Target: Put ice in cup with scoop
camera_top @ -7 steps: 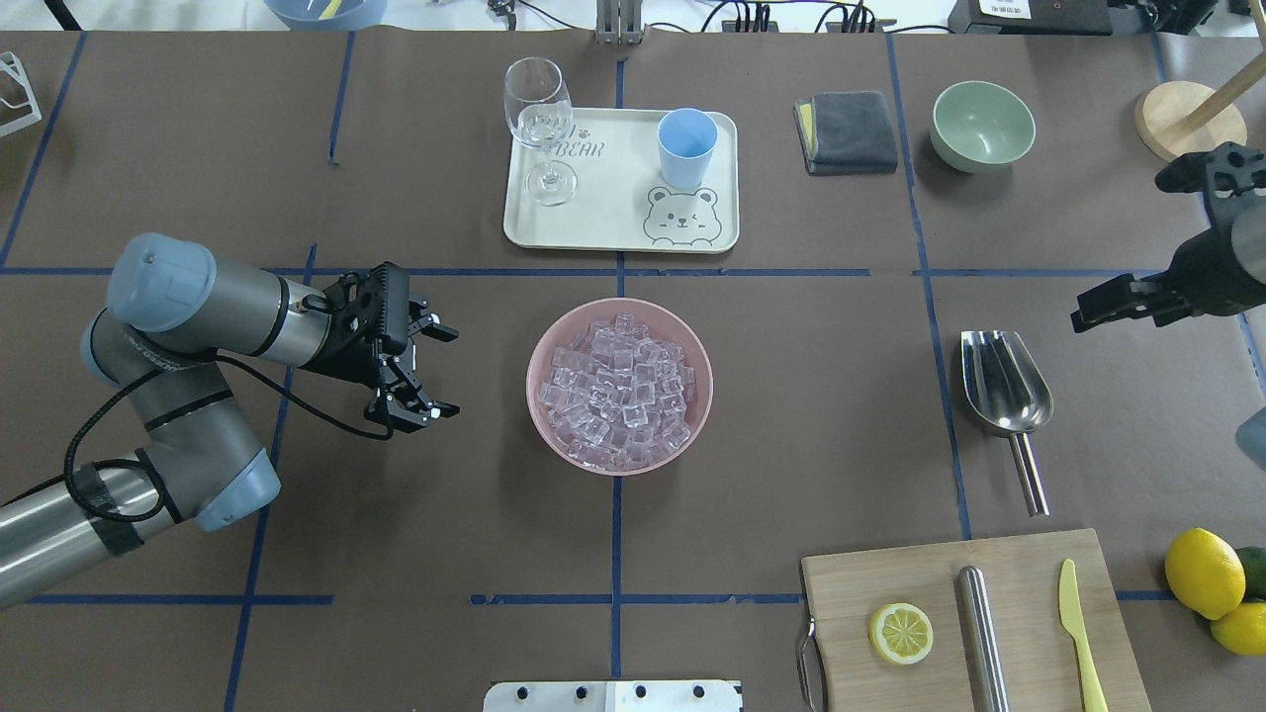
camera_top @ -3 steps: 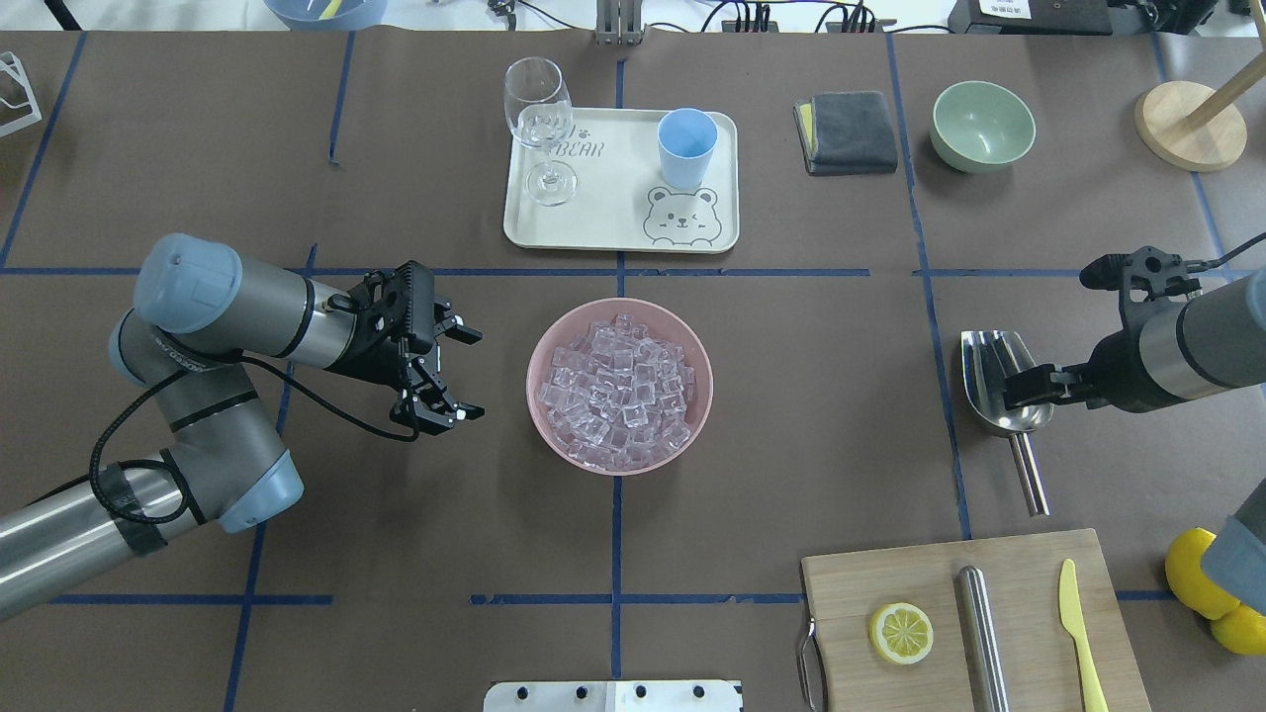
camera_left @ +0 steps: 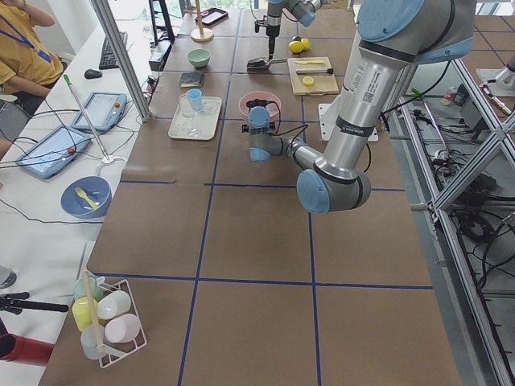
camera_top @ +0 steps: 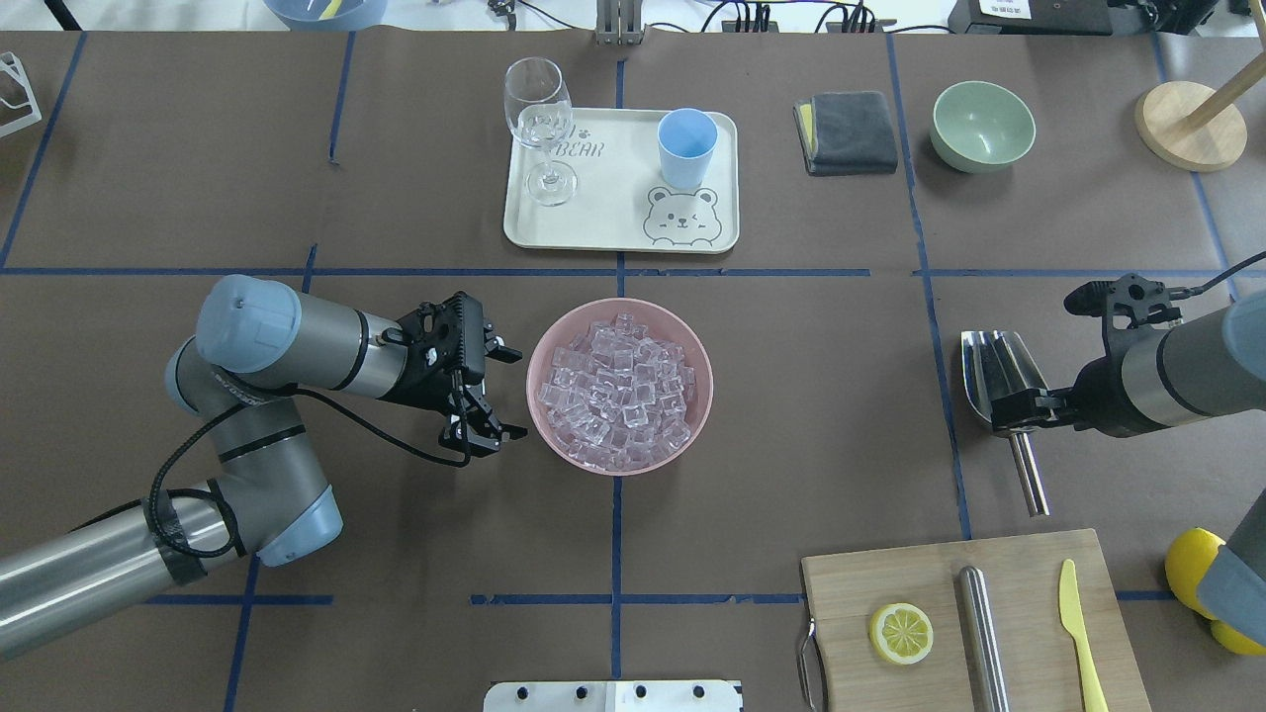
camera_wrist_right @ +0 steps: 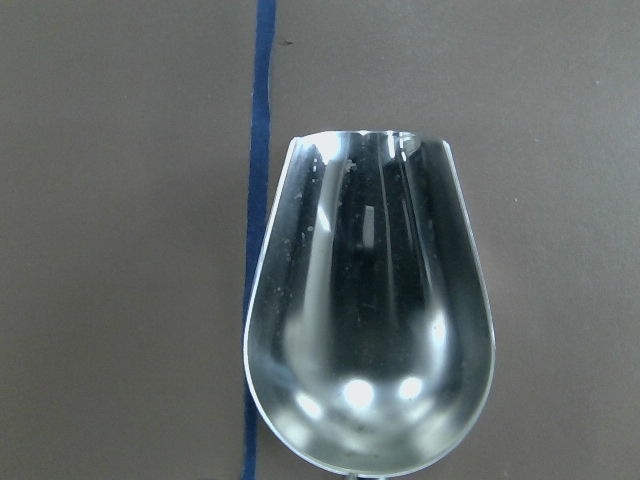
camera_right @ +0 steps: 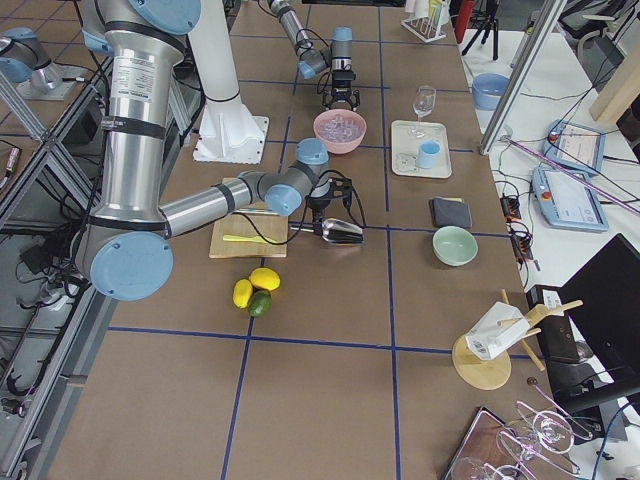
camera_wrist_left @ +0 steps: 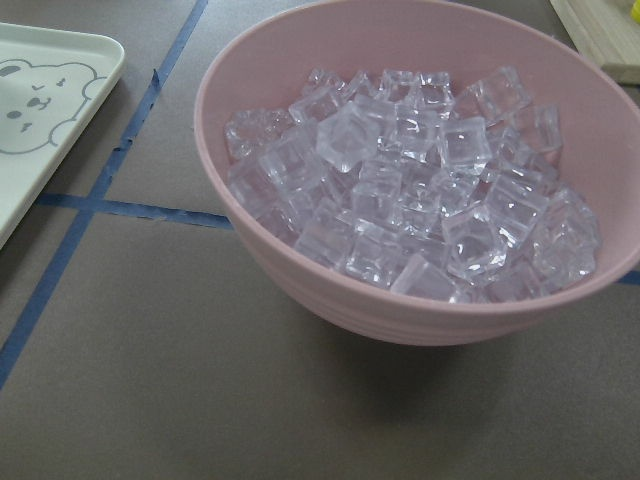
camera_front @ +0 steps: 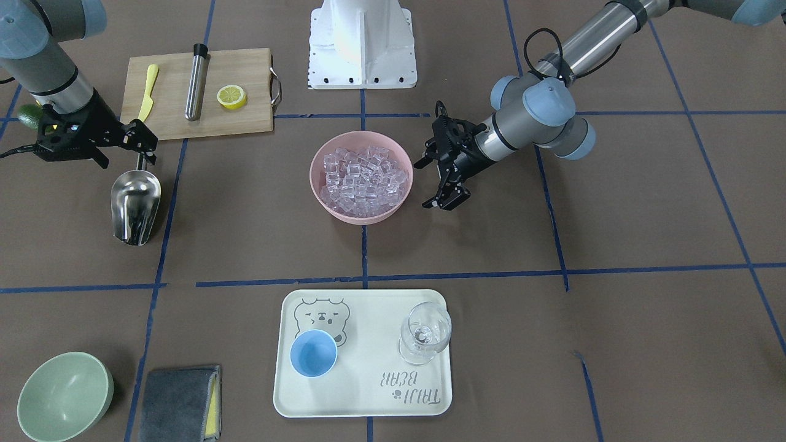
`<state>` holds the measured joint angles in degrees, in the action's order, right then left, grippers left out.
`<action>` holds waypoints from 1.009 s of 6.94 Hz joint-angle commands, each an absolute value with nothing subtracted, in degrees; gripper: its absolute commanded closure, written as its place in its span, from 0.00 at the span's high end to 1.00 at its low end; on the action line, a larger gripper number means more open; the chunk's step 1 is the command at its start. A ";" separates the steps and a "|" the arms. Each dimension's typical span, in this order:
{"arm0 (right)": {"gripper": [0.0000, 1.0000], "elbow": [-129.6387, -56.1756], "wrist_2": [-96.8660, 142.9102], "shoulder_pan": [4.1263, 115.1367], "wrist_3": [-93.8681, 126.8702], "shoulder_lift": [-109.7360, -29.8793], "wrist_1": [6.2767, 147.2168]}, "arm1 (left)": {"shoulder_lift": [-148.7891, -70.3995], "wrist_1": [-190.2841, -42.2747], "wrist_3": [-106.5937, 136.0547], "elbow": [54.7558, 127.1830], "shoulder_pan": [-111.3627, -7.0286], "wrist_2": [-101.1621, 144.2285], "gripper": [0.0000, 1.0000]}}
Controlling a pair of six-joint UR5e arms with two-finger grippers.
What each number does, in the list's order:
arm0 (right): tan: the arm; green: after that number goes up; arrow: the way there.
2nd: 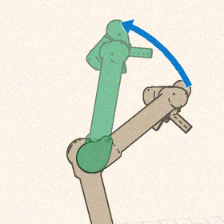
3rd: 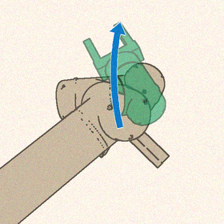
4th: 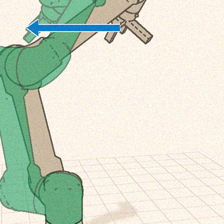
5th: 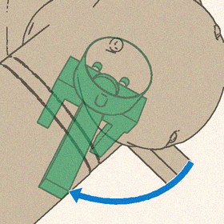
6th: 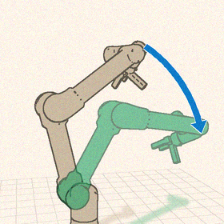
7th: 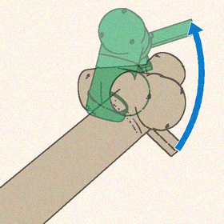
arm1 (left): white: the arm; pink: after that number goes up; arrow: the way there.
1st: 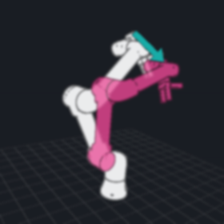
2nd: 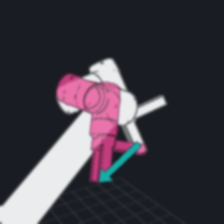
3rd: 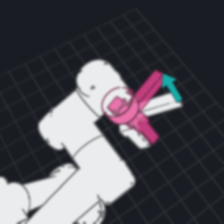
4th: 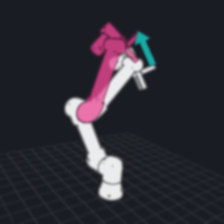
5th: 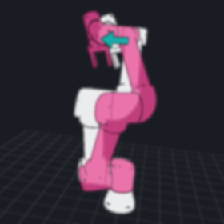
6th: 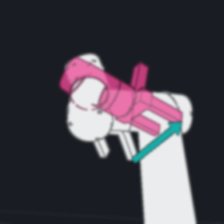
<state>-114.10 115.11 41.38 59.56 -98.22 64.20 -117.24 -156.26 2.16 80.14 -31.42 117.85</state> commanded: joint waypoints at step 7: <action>0.96 -114.17 111.64 36.50 64.75 -98.87 64.34 | -117.95 -161.02 2.20 77.61 -29.18 115.05 1.00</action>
<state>-114.17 113.41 39.11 62.57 -98.34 64.26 -117.99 -160.96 2.20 77.61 -29.14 115.05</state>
